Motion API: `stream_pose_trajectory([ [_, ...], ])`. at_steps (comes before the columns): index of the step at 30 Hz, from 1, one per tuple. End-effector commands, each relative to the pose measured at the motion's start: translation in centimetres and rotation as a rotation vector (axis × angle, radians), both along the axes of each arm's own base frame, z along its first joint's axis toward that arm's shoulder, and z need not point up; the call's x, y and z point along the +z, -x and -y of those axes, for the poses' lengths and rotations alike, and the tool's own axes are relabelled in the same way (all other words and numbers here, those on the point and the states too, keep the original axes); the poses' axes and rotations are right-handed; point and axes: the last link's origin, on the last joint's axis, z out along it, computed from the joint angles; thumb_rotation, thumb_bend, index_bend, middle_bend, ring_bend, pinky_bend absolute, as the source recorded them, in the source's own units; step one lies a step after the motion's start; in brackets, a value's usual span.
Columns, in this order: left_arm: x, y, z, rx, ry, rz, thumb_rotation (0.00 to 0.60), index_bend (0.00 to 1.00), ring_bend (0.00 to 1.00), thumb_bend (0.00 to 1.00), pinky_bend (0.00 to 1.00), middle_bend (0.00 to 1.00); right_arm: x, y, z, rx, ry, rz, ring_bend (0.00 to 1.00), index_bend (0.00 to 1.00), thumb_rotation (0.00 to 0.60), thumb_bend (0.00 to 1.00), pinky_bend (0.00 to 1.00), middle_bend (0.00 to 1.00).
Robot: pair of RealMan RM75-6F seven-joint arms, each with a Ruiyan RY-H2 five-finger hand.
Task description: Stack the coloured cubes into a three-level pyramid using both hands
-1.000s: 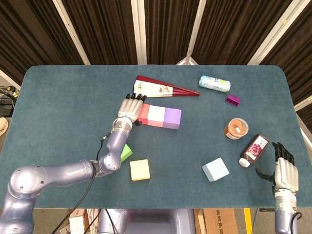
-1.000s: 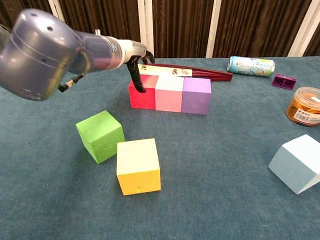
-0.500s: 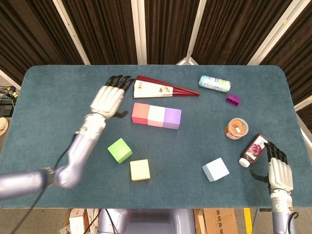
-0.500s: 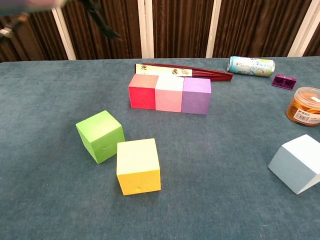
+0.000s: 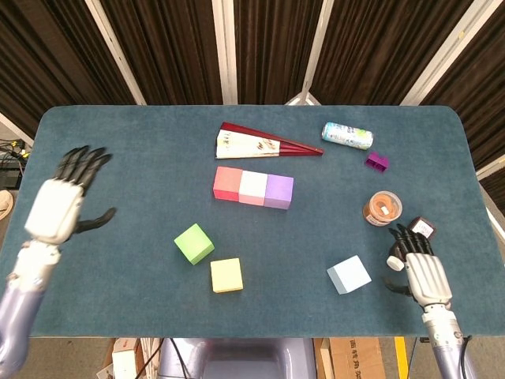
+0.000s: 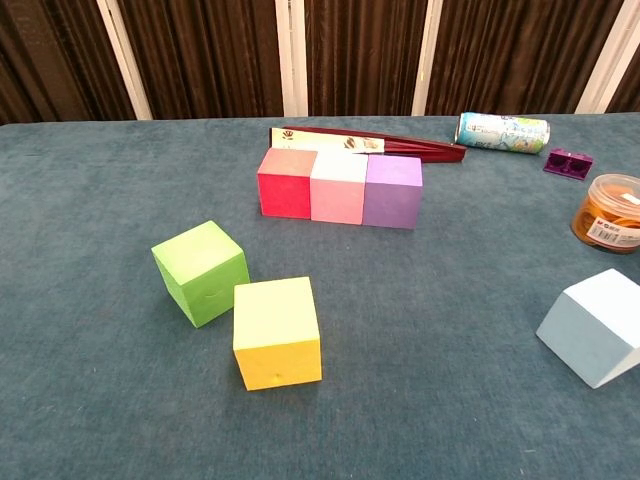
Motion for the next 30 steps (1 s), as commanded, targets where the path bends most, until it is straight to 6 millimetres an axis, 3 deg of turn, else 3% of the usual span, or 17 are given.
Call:
stream_pose_trajectory([
  [1, 0.1, 4.0, 2.7, 0.058, -0.025, 0.003, 0.600, 0.13, 0.00, 0.29, 0.00, 0.07, 0.2, -0.7, 0.7, 0.057, -0.055, -0.051, 0.00, 0.10, 0.600, 0.27, 0.00, 0.03],
  [5, -0.6, 6.2, 4.4, 0.149, 0.022, 0.081, 0.600, 0.13, 0.00, 0.29, 0.00, 0.07, 0.1, -1.0, 1.0, 0.074, -0.089, -0.080, 0.00, 0.10, 0.600, 0.27, 0.00, 0.04],
  [12, -0.9, 8.6, 5.5, 0.218, -0.069, 0.074, 0.600, 0.14, 0.00, 0.29, 0.00, 0.08, 0.0, -1.2, 1.3, 0.101, -0.137, -0.107, 0.00, 0.10, 0.600, 0.27, 0.00, 0.05],
  [30, -2.3, 9.4, 5.1, 0.212, -0.116, 0.080, 0.600, 0.13, 0.00, 0.30, 0.00, 0.09, -2.8, -1.9, 1.9, 0.165, -0.277, -0.127, 0.00, 0.10, 0.600, 0.27, 0.00, 0.11],
])
